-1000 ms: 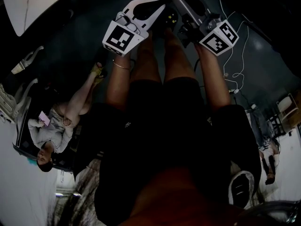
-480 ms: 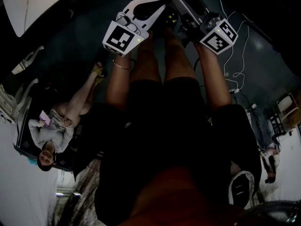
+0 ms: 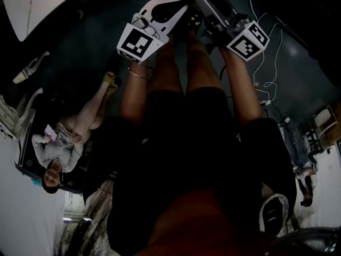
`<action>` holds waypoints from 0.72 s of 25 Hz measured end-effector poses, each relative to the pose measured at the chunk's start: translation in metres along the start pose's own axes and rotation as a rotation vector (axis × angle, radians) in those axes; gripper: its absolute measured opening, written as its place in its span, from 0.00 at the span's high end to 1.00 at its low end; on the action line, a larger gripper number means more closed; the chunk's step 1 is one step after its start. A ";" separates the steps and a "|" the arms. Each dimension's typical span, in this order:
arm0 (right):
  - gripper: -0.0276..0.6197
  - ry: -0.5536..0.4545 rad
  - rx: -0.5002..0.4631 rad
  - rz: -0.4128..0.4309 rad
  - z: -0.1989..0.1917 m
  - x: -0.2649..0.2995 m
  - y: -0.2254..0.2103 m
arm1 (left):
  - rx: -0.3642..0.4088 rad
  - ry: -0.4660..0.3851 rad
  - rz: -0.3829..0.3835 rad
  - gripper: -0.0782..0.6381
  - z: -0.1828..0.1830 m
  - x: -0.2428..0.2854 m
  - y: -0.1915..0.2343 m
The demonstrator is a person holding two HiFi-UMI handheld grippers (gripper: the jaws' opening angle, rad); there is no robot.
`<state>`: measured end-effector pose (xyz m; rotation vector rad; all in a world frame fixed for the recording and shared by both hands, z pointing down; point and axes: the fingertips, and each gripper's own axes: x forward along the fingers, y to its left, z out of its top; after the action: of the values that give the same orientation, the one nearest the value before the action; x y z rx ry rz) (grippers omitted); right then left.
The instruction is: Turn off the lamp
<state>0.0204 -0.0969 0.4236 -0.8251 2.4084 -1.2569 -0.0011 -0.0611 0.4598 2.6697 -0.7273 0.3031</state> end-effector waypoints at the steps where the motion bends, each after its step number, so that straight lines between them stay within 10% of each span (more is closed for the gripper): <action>1: 0.84 0.000 0.002 -0.001 0.000 0.000 0.000 | -0.001 0.000 0.000 0.86 0.000 0.000 0.000; 18: 0.84 0.007 0.018 -0.008 -0.002 0.000 -0.003 | 0.003 0.015 0.000 0.86 -0.003 0.001 0.001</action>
<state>0.0207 -0.0967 0.4277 -0.8266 2.3983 -1.2849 -0.0011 -0.0606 0.4634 2.6673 -0.7222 0.3241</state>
